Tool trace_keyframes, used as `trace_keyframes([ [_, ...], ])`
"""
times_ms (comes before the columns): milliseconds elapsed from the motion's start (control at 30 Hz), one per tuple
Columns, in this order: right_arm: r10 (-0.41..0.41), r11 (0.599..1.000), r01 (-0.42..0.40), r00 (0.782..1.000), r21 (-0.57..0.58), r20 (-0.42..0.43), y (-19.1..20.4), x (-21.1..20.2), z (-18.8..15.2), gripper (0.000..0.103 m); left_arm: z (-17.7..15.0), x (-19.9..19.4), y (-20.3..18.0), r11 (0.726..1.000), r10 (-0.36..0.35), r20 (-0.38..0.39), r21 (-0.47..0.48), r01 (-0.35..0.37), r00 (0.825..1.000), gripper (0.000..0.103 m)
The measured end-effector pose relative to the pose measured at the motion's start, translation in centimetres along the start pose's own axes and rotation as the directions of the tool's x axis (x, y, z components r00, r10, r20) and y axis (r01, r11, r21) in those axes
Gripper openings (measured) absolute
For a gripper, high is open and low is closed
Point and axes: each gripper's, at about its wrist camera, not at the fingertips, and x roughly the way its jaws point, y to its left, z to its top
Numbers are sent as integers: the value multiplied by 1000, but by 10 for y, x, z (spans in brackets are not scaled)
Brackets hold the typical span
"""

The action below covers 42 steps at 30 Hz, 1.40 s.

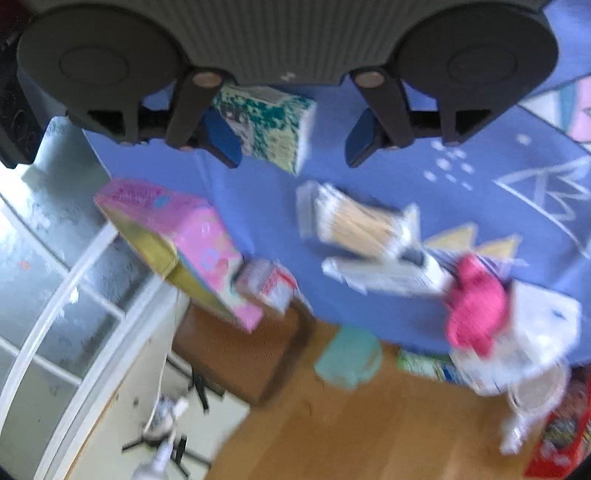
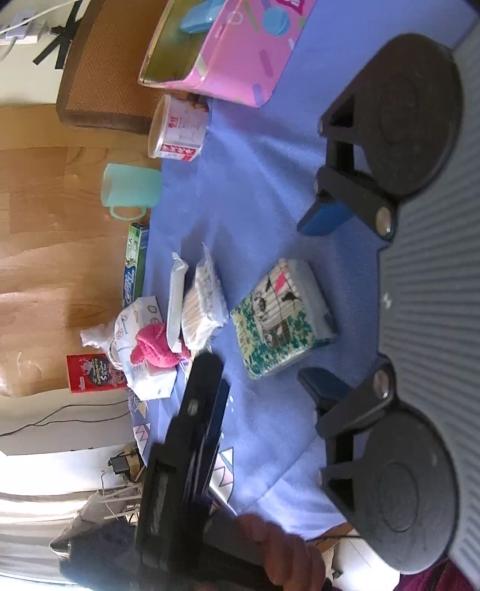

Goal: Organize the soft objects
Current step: 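Grasp the green-patterned tissue pack with the right tool and drop it into the tin, then grasp the white wet-wipe packet with the right tool and lift it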

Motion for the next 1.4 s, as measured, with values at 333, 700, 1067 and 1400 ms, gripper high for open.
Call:
trace_keyframes([
  [333, -65, 998, 62, 990, 28, 124, -11, -16, 8, 52, 31, 18, -49, 992, -57, 10, 115, 56, 998, 33],
  [700, -457, 884, 407, 854, 228, 248, -121, -69, 30, 61, 107, 122, -180, 939, -109, 48, 331, 87, 993, 51],
  [1067, -398, 892, 282, 860, 353, 319, -149, -89, 19, 61, 69, 17, -64, 989, 30, 208, 134, -59, 978, 51],
  [1400, 40, 987, -67, 984, 149, 175, -63, 40, 79, 65, 9, -41, 60, 945, 317, 219, -153, -288, 923, 51],
])
